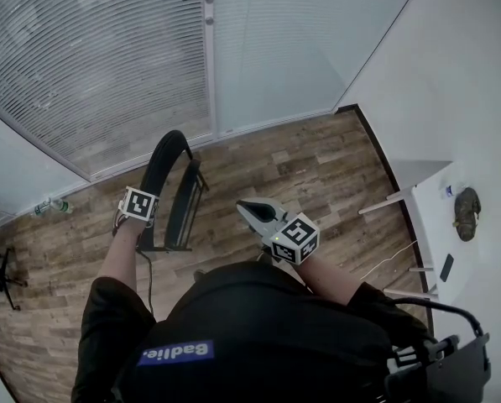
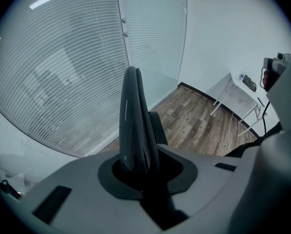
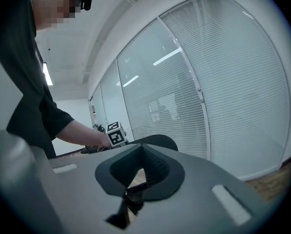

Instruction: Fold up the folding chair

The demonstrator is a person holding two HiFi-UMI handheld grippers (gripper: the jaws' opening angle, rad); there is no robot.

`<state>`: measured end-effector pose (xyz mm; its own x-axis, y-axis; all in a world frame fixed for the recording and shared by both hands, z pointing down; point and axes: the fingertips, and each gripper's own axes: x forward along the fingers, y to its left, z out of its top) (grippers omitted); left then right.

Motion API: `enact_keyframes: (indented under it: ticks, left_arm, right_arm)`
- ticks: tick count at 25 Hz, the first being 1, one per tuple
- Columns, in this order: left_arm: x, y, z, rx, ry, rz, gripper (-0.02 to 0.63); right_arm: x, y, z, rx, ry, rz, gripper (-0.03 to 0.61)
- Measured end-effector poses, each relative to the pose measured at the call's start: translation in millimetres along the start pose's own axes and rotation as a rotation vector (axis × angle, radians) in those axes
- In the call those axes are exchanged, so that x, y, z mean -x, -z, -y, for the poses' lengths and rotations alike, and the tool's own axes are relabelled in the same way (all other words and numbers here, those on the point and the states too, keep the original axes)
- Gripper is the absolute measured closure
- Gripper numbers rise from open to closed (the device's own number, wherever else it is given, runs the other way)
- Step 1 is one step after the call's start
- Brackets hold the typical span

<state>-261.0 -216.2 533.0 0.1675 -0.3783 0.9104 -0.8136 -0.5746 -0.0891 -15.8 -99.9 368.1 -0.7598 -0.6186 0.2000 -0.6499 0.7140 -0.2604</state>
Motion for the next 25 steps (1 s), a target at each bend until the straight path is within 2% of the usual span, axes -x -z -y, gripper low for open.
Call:
enact_keyframes:
  ticks: [25]
  left_arm:
    - [4,3,0,0.003,-0.004,-0.005,0.541]
  right_arm:
    - [17,8,1,-0.041,0.022,-0.006,0.577]
